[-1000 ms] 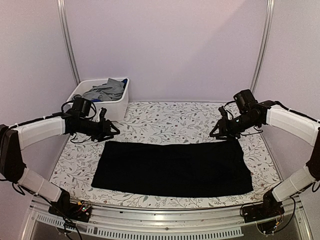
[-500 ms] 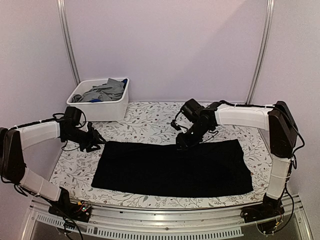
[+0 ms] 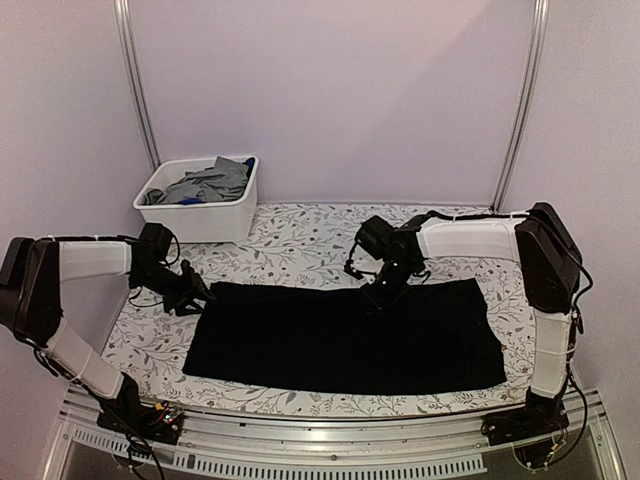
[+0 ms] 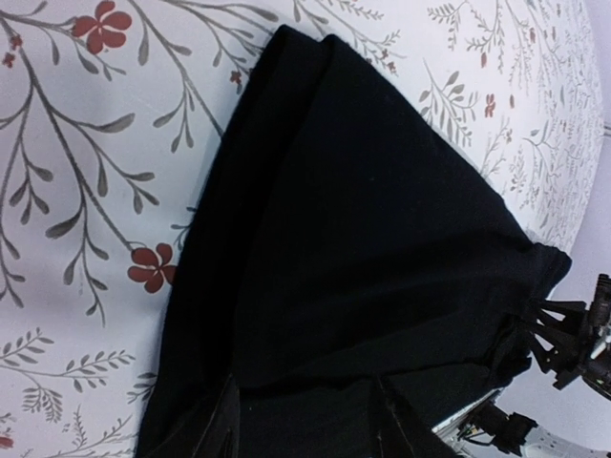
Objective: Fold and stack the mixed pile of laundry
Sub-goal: Adjust the rectangle-folded T-shirt at the center of the board.
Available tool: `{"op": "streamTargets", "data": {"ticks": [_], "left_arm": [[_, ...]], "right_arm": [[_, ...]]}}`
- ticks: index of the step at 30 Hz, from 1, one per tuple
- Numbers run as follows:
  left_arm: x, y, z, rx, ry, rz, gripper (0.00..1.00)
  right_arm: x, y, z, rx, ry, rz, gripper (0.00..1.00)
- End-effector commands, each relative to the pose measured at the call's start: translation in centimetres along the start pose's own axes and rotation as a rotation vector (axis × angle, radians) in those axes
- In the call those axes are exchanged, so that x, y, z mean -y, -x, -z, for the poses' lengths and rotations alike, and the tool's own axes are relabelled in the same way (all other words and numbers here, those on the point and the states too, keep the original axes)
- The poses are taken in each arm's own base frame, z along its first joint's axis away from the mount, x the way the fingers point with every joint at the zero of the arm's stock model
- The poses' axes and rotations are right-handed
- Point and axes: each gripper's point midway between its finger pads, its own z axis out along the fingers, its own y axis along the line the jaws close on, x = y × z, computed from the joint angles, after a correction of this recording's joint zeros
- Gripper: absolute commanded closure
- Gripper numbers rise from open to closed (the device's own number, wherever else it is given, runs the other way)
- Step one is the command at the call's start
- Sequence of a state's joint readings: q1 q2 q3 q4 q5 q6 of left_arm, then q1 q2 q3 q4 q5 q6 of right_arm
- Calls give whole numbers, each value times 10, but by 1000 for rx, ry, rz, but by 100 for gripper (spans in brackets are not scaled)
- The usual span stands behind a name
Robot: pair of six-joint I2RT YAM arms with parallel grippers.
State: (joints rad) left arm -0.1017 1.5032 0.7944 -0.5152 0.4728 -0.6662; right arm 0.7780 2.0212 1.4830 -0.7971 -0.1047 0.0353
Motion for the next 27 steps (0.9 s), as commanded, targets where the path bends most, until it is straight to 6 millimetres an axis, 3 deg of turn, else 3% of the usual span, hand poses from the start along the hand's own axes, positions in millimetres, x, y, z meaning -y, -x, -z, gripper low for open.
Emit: {"op": "streamTargets", "data": {"ticks": [1, 10, 17, 27], "left_arm": [[-7, -1, -2, -10, 32, 22, 54], [-7, 1, -9, -27, 36, 22, 54], [-4, -2, -15, -44, 41, 6, 57], [-18, -6, -2, -26, 135, 24, 56]], "right_arm": [[2, -6, -11, -30, -26, 30, 63], [11, -12, -19, -65, -80, 69, 75], [9, -8, -14, -56, -71, 66, 93], [6, -9, -8, -51, -65, 54, 100]]}}
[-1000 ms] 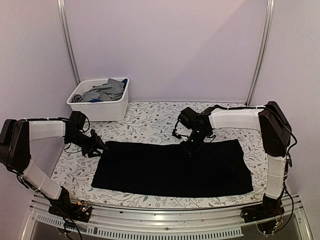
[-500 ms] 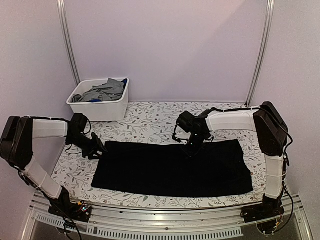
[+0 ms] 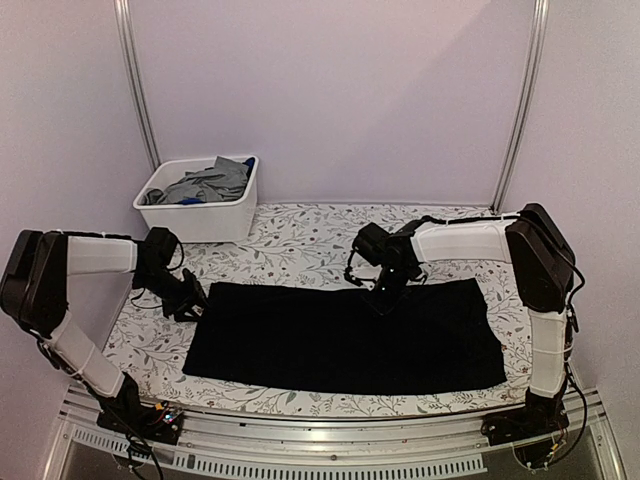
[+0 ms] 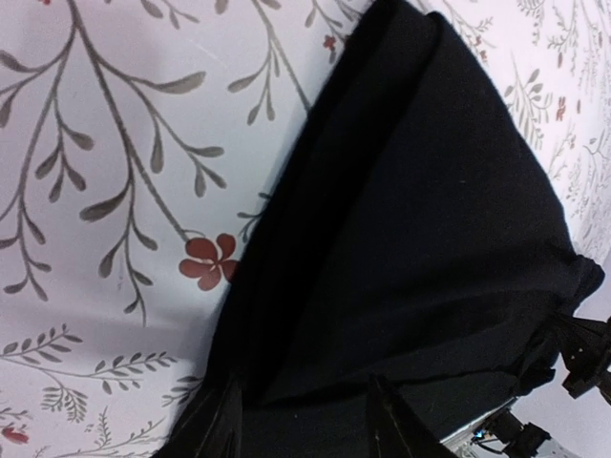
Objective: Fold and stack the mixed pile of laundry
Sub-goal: Adjust the rectangle-folded T-shirt at the center of the board.
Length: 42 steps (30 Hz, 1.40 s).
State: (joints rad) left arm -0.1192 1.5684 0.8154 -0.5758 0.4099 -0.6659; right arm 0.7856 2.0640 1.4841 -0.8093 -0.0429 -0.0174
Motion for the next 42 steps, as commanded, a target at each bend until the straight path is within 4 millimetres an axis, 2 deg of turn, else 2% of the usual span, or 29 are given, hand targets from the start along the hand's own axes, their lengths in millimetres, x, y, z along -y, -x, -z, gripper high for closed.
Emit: {"op": "streamTargets", "data": {"ticks": [1, 4, 7, 12, 17, 26, 32, 35, 37, 40, 41, 42], "left_arm": [[2, 1, 9, 25, 18, -4, 56], [5, 0, 3, 6, 3, -12, 58], [12, 2, 0, 6, -19, -24, 64], [16, 6, -3, 12, -22, -35, 79], [19, 8, 2, 20, -22, -39, 100], [8, 9, 21, 52, 36, -42, 100], [16, 11, 25, 51, 9, -62, 100], [13, 20, 35, 87, 38, -82, 100], [13, 17, 33, 70, 27, -85, 100], [7, 3, 17, -1, 18, -86, 100], [5, 0, 14, -16, 17, -92, 96], [5, -2, 13, -20, 13, -102, 86]], "right_arm": [[-4, 0, 9, 3, 1, -3, 100], [-5, -2, 10, 2, 7, -5, 100], [-4, -5, 10, 2, 6, -5, 100], [-5, -5, 12, 4, 7, -5, 100], [-4, -8, 14, -1, 6, -31, 100], [-5, -26, 25, -14, 8, -48, 100], [-12, -23, 36, 15, 49, -47, 100], [-16, -23, 38, 22, 73, -41, 100], [-24, -24, 36, 20, 118, -42, 100], [-34, -26, 29, 5, 178, -46, 94], [-35, -28, 26, -7, 187, -48, 88], [-35, -29, 25, -16, 190, -49, 80]]}}
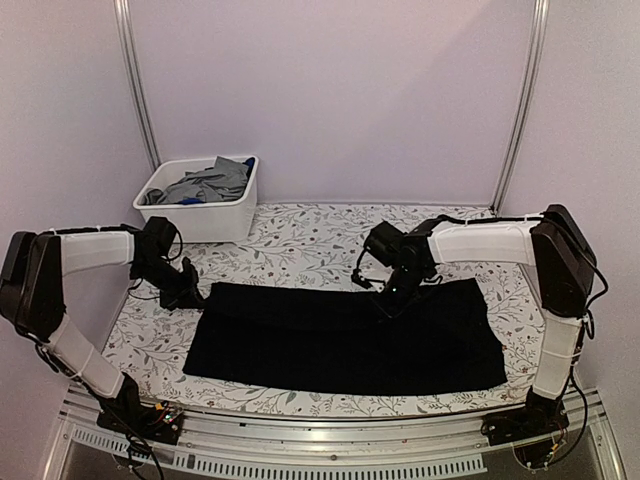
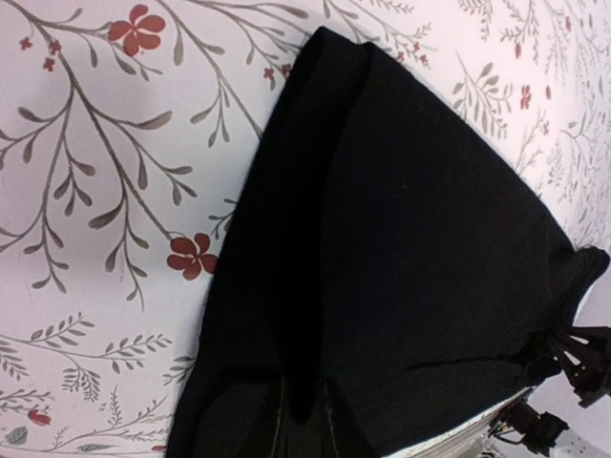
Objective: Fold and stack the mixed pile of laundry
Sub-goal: Adjust the rectangle-folded T-shirt at the center of the board, then move the rectangle-folded T-shirt to the center of the board.
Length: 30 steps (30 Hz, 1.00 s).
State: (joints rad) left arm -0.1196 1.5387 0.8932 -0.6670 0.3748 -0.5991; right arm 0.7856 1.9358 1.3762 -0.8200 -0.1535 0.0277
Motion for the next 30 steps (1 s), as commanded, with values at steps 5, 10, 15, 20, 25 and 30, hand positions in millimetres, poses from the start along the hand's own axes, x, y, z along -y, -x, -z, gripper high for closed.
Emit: {"op": "streamTargets", "data": {"ticks": [5, 10, 15, 20, 25, 30], "left_arm": [[26, 10, 20, 71, -85, -131, 51], [82, 24, 26, 138, -135, -333, 46], [131, 23, -6, 113, -159, -480, 49], [149, 11, -52, 33, -117, -560, 54], [128, 9, -81, -17, -32, -536, 59], [86, 10, -91, -30, 76, -447, 63]], "right_arm": [[-10, -5, 24, 23, 126, -117, 51], [20, -15, 58, 100, 165, -332, 49], [82, -52, 63, 113, 121, -649, 49], [111, -75, 53, 83, 72, -760, 49], [118, -82, 25, 38, 66, -783, 49], [138, -66, 9, 48, 50, -779, 49]]}}
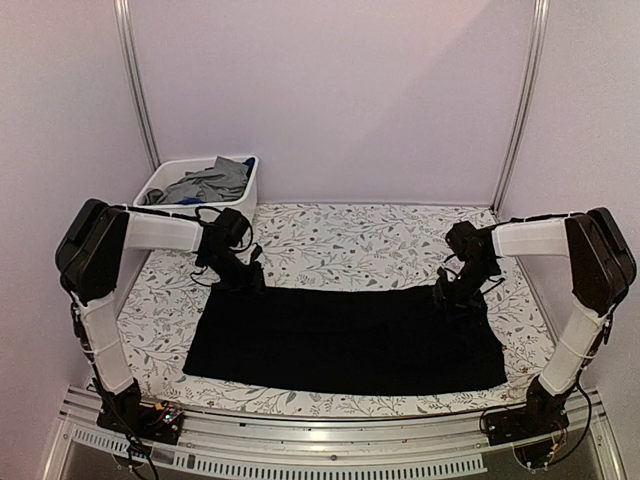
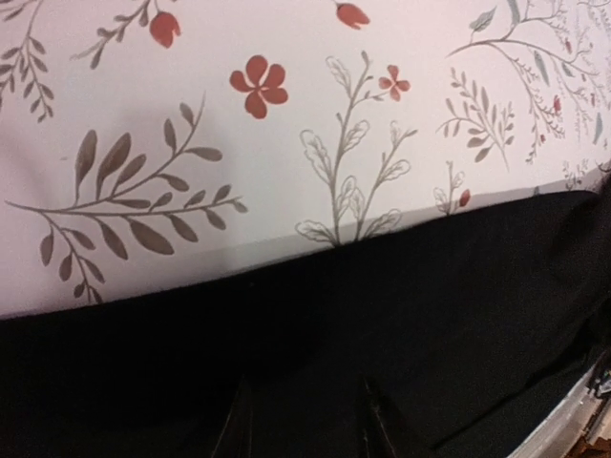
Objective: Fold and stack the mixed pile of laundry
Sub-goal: Move the rectangle-folded T-shirt to the center of the board.
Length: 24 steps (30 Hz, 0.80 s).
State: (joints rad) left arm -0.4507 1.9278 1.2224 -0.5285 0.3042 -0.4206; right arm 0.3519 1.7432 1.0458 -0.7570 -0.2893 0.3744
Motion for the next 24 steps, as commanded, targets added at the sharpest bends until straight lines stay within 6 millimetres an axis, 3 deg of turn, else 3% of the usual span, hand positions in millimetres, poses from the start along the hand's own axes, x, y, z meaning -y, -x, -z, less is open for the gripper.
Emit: {"op": "streamTargets", "data": {"ticks": [1, 5, 9, 11, 13, 15, 17, 18, 19, 22, 24], "left_arm": [[-38, -14, -5, -22, 99, 83, 64], [-74, -22, -5, -32, 156, 183, 64], [-105, -19, -3, -13, 195, 275, 63], [-112, -11, 0, 2, 190, 306, 64], [-106, 0, 6, 27, 170, 283, 62], [-94, 13, 18, 72, 141, 242, 61], [-70, 28, 35, 141, 71, 172, 59], [-56, 36, 46, 185, 38, 125, 58], [-40, 44, 56, 227, 4, 76, 58], [18, 52, 79, 289, -140, -60, 57], [68, 46, 87, 290, -280, -152, 57]], "right_arm": [[0, 34, -10, 53, -5, 17, 49], [-4, 77, -25, 66, -10, 53, 50], [-23, 136, -23, 125, 23, 103, 51], [-39, 160, -15, 143, 52, 139, 51], [-49, 172, -4, 159, 70, 167, 51], [-59, 169, 12, 171, 105, 177, 52], [-69, 157, 42, 205, 147, 173, 52], [-68, 146, 46, 197, 158, 162, 52], [-70, 136, 61, 211, 172, 145, 51], [-55, 97, 68, 171, 169, 88, 53], [-42, 74, 63, 138, 161, 50, 55]]}}
